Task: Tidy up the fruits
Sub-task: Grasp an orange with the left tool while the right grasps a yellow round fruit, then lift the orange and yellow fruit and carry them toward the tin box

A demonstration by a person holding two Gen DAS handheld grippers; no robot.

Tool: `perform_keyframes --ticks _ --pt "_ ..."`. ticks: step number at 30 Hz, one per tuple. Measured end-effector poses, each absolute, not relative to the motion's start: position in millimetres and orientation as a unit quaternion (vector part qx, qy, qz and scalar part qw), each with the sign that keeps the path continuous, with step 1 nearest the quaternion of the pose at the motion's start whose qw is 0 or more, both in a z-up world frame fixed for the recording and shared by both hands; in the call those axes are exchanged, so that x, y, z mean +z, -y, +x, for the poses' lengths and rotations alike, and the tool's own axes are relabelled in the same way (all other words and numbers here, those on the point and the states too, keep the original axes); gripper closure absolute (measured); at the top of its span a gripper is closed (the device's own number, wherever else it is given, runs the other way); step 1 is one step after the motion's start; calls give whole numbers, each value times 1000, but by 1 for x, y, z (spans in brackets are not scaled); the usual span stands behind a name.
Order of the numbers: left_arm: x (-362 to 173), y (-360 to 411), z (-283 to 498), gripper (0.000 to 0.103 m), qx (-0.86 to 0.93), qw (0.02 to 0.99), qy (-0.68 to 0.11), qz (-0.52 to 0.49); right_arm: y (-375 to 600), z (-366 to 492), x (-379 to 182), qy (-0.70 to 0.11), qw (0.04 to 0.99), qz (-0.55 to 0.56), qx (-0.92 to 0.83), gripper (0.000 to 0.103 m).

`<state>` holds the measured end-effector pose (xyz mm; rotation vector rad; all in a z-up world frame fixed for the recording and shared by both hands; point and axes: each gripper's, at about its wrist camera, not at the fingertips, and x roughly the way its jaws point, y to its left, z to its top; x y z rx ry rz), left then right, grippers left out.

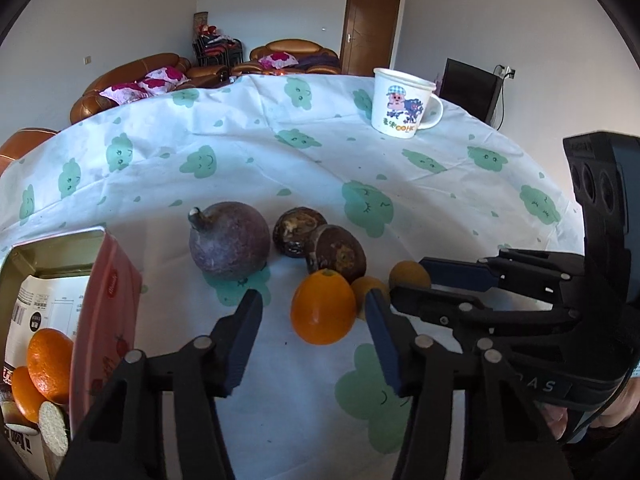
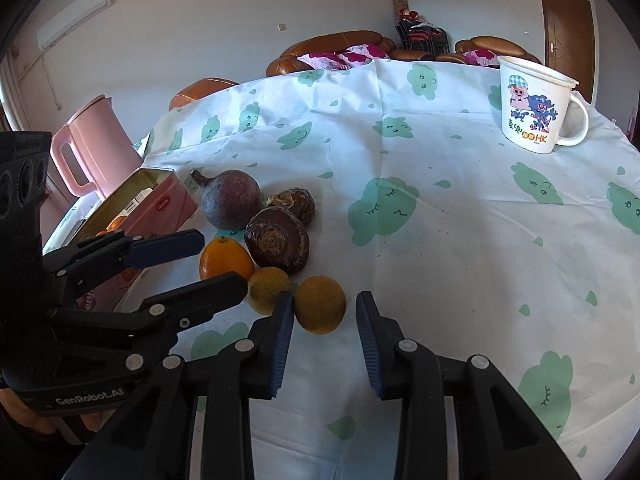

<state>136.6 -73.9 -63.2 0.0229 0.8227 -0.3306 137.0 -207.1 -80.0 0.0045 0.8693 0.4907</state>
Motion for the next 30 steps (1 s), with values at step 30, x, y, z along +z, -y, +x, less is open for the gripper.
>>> perform_keyframes --ticks 30 --pt "-34 56 103 69 -138 951 -276 -6 220 106 -53 -305 916 17 260 75"
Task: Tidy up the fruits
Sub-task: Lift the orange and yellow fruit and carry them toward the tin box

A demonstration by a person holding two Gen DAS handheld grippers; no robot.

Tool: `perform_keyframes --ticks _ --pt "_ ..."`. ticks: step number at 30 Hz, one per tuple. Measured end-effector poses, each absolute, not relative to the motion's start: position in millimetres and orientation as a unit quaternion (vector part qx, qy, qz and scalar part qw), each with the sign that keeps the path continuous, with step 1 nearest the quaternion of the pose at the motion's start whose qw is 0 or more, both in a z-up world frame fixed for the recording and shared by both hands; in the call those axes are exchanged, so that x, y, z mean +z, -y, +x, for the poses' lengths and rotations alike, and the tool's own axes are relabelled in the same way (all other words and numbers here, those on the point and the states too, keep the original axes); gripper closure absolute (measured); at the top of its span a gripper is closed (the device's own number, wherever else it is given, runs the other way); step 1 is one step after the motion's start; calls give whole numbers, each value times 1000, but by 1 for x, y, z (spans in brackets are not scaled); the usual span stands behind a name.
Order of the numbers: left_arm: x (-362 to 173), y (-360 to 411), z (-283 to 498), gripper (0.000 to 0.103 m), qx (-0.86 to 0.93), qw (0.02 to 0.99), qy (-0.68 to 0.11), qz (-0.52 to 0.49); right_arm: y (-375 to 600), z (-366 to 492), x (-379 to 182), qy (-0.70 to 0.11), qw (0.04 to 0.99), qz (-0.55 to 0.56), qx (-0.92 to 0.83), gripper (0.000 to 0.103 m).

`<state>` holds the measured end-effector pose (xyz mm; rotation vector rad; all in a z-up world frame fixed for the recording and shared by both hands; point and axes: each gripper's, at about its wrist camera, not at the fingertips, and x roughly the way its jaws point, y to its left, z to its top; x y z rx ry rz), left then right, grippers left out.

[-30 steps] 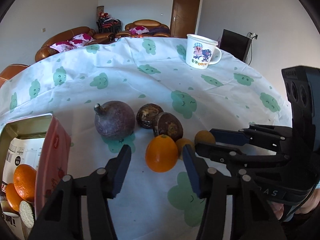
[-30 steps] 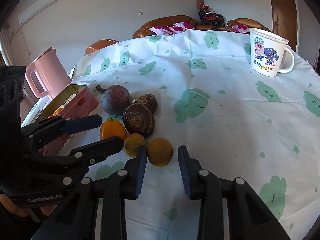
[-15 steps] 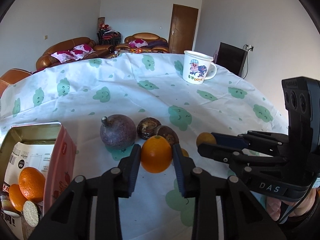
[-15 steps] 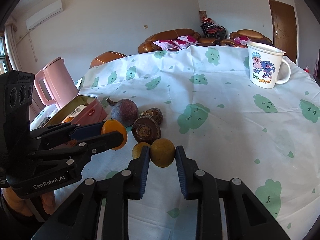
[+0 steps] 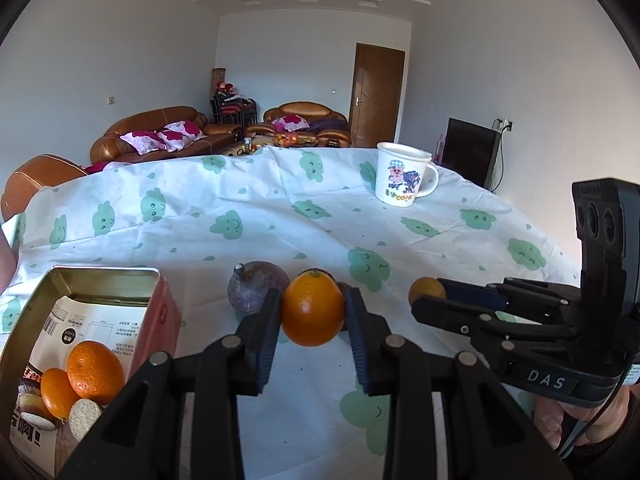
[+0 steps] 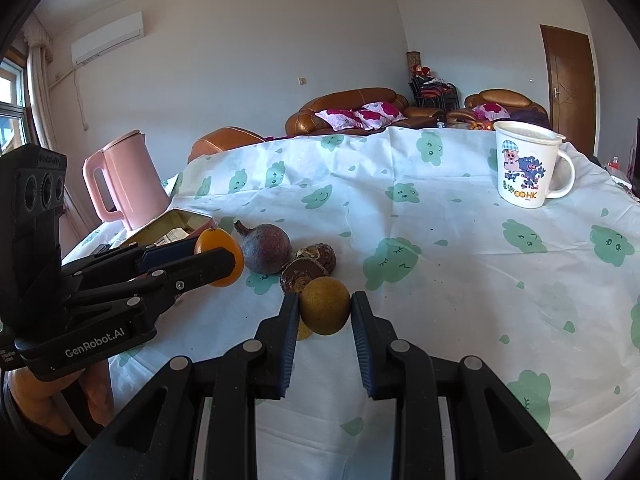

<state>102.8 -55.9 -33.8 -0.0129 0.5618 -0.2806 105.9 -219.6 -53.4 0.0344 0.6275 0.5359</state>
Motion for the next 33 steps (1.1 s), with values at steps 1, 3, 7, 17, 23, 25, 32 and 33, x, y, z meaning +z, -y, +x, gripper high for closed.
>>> perform_keyframes --ticks 1,3,7,17,23,25,32,33 --pt "-33 56 102 69 -136 952 -273 -6 220 105 -53 -302 917 16 260 75" --pt "-32 56 99 69 -133 955 -264 -4 219 104 -52 -297 918 15 261 75" --pt "-30 57 94 69 -127 960 -250 2 220 100 -50 -285 922 15 262 75" --pt "-25 58 85 69 -115 967 -227 11 223 91 -45 -256 929 12 266 75" --pt "-23 58 79 69 -107 972 -211 14 225 85 -43 -238 934 11 268 75" --pt "-22 58 78 69 -106 972 -207 14 225 84 -42 -234 935 10 268 75" --pt "-21 57 74 69 -102 975 -196 14 227 78 -40 -216 938 9 271 75" --pt "-21 57 73 69 -102 975 -195 14 227 77 -40 -214 938 9 271 75"
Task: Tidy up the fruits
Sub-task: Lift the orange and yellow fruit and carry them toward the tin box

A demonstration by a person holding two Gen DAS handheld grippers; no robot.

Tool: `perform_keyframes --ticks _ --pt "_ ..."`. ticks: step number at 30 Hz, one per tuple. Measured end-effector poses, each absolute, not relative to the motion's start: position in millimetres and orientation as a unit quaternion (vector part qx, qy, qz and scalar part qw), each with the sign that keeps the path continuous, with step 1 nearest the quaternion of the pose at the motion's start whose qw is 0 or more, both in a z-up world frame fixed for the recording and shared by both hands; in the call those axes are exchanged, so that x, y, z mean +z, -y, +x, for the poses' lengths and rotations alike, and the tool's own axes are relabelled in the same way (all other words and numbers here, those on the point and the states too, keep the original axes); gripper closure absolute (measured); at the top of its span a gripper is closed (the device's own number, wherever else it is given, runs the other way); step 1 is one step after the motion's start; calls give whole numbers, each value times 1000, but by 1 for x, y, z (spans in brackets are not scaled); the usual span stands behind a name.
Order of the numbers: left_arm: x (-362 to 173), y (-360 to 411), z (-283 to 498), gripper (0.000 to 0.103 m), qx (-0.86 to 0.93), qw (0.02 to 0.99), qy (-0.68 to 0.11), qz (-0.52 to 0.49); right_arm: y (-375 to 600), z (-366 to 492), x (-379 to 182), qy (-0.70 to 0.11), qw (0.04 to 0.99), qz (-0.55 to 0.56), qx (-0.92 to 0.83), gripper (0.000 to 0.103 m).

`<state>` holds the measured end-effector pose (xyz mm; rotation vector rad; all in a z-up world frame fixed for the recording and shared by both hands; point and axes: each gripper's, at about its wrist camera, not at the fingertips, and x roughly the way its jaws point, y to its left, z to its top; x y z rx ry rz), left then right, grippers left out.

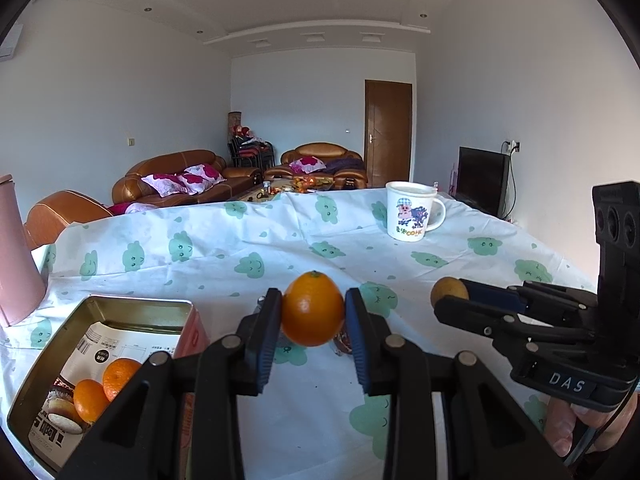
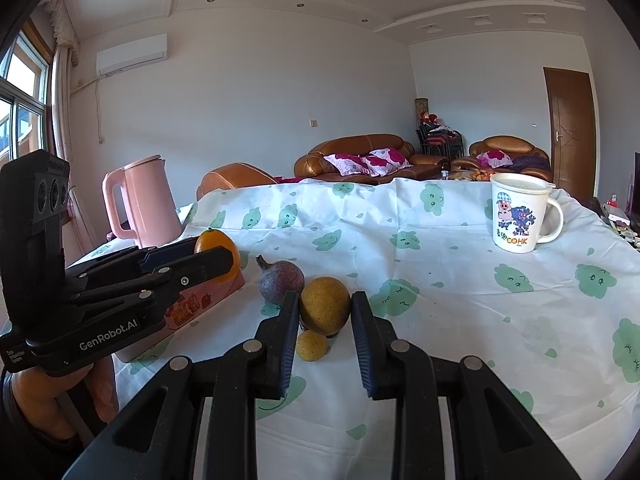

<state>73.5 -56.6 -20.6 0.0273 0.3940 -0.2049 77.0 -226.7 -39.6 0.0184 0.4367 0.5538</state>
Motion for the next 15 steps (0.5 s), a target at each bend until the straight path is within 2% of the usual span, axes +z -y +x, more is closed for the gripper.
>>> perform_keyframes --ticks 15 --pt "-17 54 64 69 -90 981 -169 11 230 64 -36 -171 945 5 277 75"
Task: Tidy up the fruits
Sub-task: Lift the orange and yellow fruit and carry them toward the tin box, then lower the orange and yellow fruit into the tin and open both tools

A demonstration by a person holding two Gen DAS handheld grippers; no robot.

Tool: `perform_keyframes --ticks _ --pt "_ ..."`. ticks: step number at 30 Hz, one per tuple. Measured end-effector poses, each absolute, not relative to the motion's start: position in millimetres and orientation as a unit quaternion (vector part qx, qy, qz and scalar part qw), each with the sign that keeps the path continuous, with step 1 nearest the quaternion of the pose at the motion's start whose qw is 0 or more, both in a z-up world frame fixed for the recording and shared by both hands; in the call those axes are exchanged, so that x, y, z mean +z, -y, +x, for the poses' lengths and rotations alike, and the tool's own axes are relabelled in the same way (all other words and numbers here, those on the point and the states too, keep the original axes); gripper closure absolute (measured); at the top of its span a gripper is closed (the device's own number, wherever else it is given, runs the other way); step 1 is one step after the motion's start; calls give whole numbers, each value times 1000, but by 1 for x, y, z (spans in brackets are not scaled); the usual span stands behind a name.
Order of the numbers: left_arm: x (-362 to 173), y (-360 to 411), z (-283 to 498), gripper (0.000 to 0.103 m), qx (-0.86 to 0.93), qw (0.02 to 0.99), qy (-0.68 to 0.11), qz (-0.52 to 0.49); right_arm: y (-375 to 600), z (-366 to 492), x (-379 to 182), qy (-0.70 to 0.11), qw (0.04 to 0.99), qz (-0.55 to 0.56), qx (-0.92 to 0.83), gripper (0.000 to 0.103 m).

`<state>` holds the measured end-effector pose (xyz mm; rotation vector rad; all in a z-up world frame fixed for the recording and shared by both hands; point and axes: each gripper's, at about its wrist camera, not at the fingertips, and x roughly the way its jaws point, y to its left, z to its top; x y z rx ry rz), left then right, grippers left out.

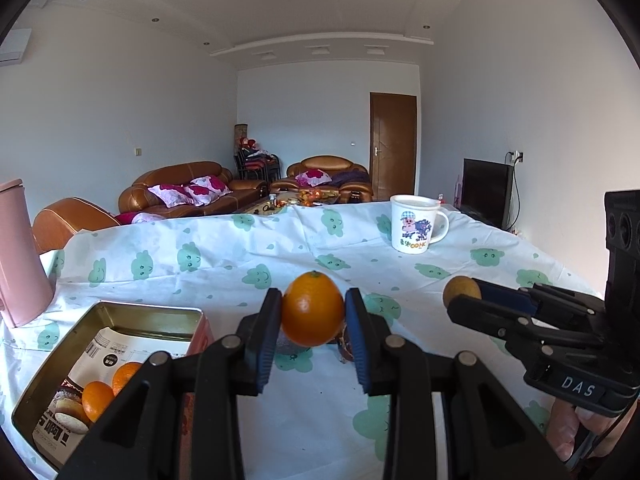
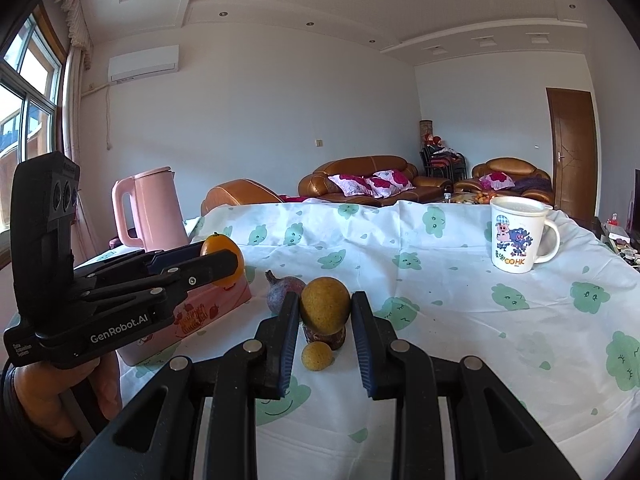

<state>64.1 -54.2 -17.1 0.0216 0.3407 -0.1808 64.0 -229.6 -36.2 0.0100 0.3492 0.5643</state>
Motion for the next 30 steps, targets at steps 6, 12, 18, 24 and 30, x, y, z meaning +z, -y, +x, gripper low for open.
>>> perform_keyframes --ticks 6,12,18,24,30 --pt "-16 55 61 69 -85 983 -162 15 232 59 -35 -156 948 6 277 75" --pt "-16 55 59 69 -83 984 -159 16 233 57 -35 -150 952 6 268 75" --pt "-16 53 58 69 -86 983 -159 11 232 57 -34 -151 954 3 259 75" --pt "-17 49 55 69 -87 983 -164 5 223 62 -34 -171 954 -14 247 75" --pt "-17 25 51 69 -73 982 -175 -12 198 62 -34 -188 944 -25 270 75"
